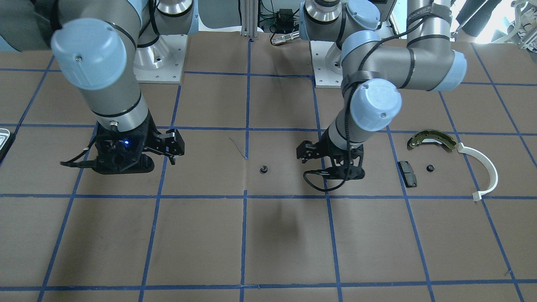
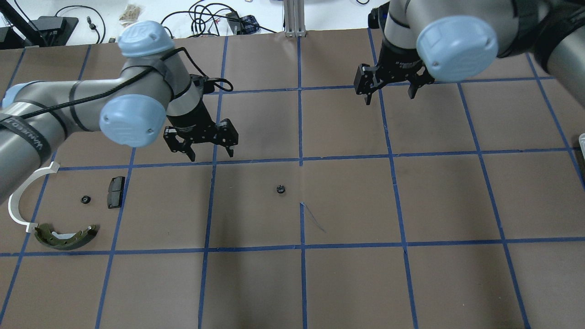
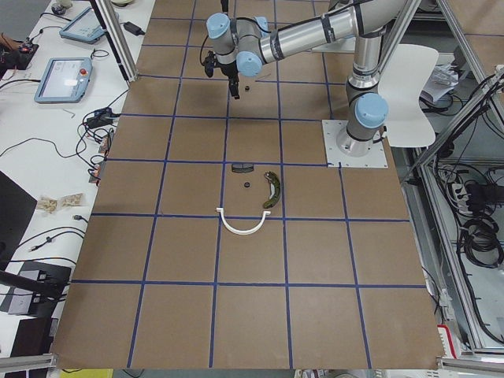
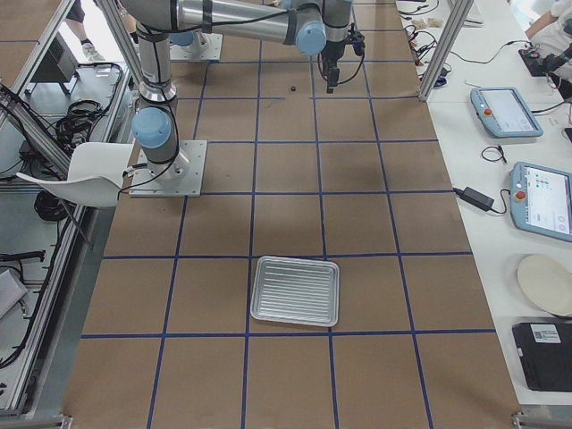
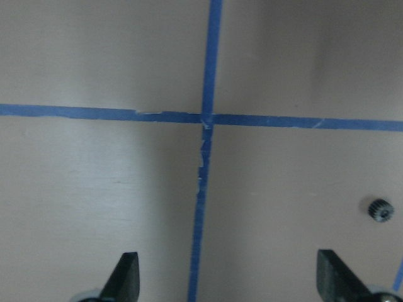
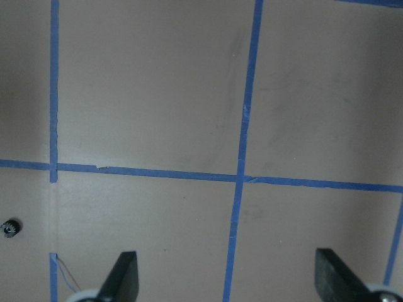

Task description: Place bearing gear from tray to pile

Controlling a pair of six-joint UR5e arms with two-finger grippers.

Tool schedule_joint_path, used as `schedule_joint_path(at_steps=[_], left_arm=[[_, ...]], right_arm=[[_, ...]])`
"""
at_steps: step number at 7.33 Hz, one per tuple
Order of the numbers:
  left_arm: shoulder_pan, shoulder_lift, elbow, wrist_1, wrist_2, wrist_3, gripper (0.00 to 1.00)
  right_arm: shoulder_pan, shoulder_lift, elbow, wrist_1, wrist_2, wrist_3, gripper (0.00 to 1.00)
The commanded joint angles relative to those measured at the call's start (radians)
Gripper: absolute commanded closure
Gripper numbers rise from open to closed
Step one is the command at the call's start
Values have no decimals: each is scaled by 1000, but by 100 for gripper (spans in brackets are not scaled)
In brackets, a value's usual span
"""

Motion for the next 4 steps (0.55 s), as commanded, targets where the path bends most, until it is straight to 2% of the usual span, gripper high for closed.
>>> schedule_joint_path(at_steps=[1,2,4], left_arm=[[-118,-40,-55,159,-5,-86,0],[-138,-55,-81,205,-6,-102,0],[-189,-90,-124,312,-3,-140,0]], right_arm=[[-3,-20,-126,154,-9,11,0],[-5,-31,-117,223,-27,2,0],[-8,-37,-110,240,-12,-21,0]])
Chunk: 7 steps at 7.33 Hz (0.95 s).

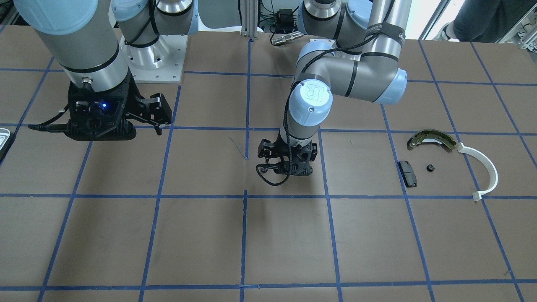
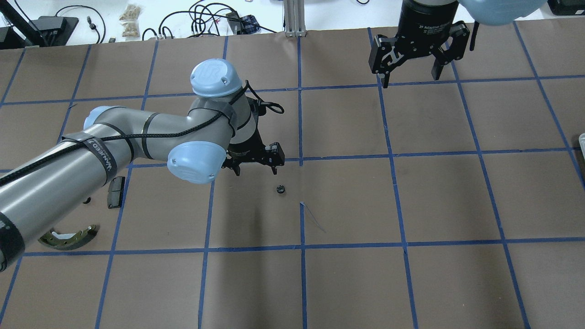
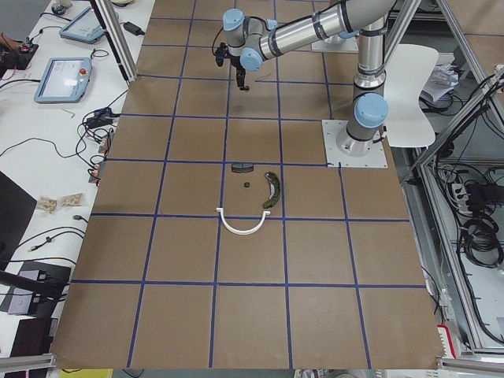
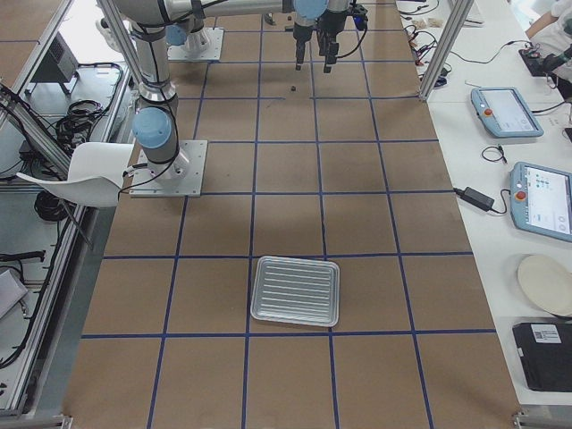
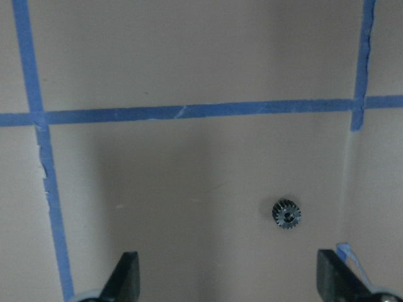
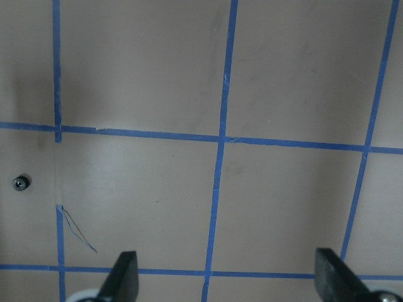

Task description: Place bearing gear from tray to pile

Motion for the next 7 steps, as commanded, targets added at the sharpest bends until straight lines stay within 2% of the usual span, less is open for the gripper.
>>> schedule_joint_path(at_steps=[1,4,6,7], left_arm=[[-38,-42,-39,106,-1,-41,0],[-55,-88,-41,122,-1,-43,2],[-59,-102,-39,122,-5,-44,19],[-59,-106,-42,117,-5,-32,21]], right_arm=[[-1,-7,8,11,-5,-8,0],[-4,-61,43,3,1,-35,0],[-2,-70,89,-60,5,-35,0],[-2,-70,104,-69,2,-37,0]])
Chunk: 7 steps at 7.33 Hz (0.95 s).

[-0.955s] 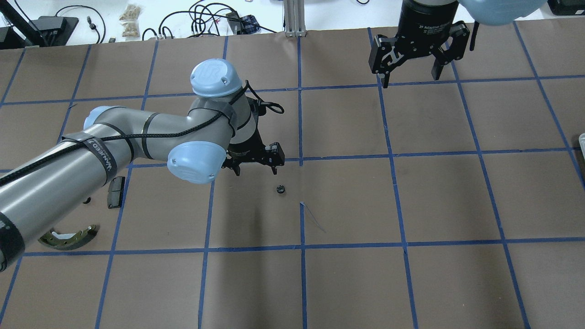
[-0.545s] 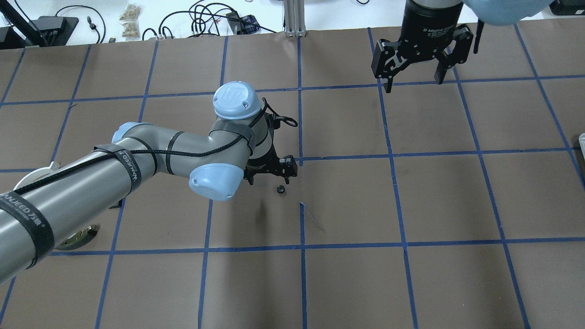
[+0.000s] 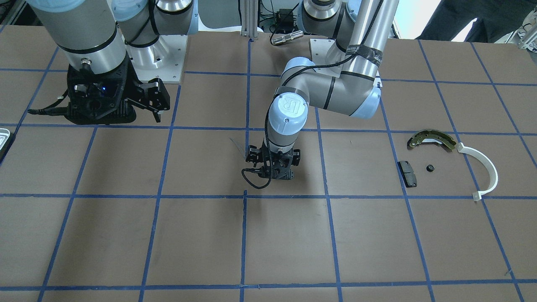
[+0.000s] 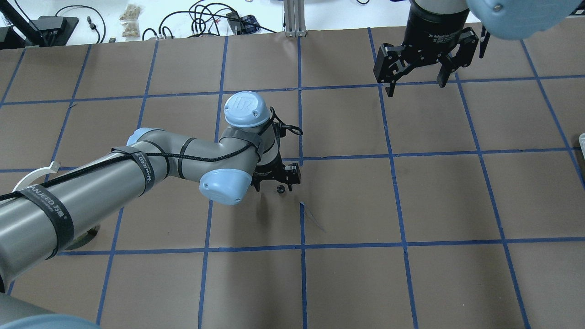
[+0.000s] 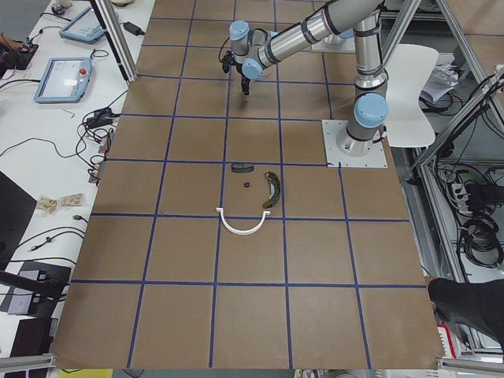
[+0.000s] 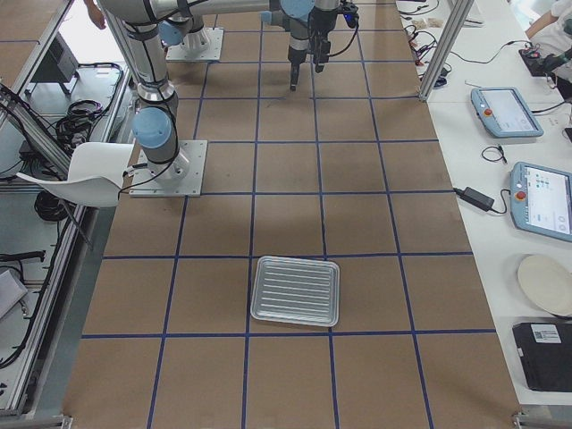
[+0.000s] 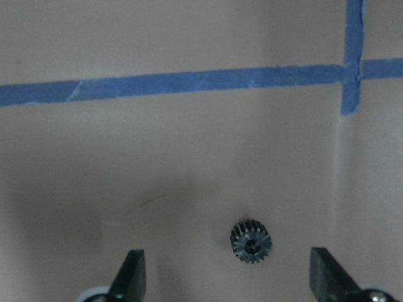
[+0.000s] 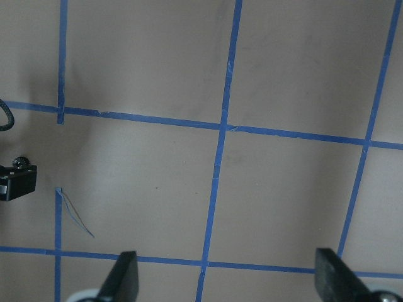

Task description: Place bearing gear from tray to pile

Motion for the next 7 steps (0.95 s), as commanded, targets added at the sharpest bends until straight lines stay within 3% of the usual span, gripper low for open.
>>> schedule_joint_path(at_steps=[1,2,3,7], left_arm=[[-2,-15,0,-2,-4,9,24],[-5,-19,0,-3,-8,9,46],[-2,-21,1,-5,-25,14,99],[21,7,19,-25,-9,31,100]], right_arm=[[-1,-4,30,-32,-4,-28,0],[-1,-8,35,-32,0,-45,0],[-1,-19,40,-34,0,-45,0],[-15,-25,66,-73,3,-34,0]])
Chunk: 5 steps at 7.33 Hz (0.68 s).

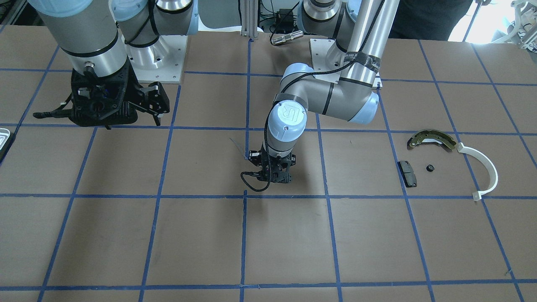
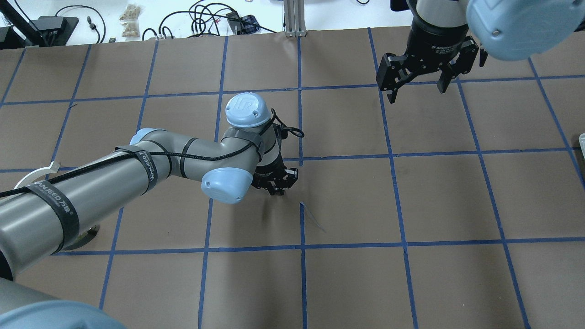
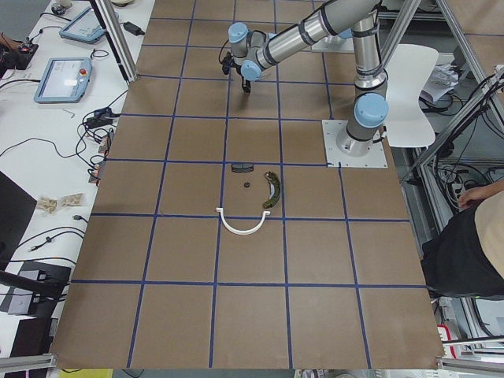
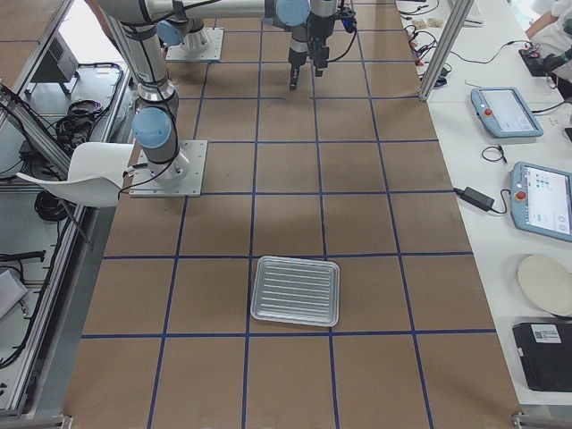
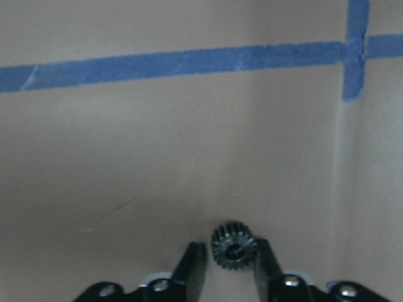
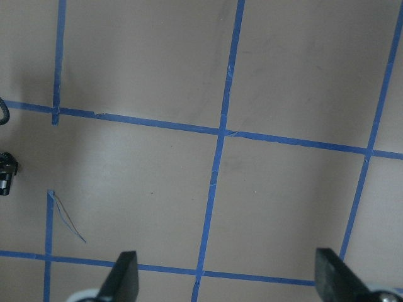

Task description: Place bearing gear from tray to pile

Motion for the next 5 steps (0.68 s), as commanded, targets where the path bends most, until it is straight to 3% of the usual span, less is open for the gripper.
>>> schedule_joint_path(at_steps=[1,4,5], left_arm=[[51,33,23,-69,54,62,100],[271,84,178,-354,143,285,100],[383,105,178,-370,164,393,100]], right_arm=[[0,-3,9,-14,-2,4,0],[2,-3,9,-15,-2,5,0],[0,-3,9,-22,-2,8,0]])
